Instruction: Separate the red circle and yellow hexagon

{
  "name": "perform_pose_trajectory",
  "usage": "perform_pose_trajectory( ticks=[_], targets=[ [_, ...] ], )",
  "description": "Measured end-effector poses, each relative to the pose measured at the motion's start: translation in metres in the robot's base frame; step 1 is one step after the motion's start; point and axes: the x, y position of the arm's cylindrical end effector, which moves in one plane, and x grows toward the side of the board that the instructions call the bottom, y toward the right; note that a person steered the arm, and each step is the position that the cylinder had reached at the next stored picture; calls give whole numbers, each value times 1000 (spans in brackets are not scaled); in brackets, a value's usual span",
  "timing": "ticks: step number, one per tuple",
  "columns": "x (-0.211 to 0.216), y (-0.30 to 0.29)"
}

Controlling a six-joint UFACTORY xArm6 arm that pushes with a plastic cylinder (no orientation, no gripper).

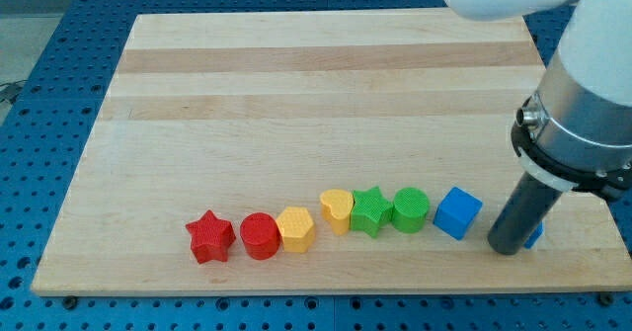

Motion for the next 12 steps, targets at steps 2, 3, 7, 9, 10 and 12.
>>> perform_pose_trajectory(
  ticks=[2, 3, 7, 9, 10, 12],
  targets=[
    [35, -7],
    [36, -29],
    [31, -192],
    [33, -275],
    [34, -344],
    [10, -419]
  ],
)
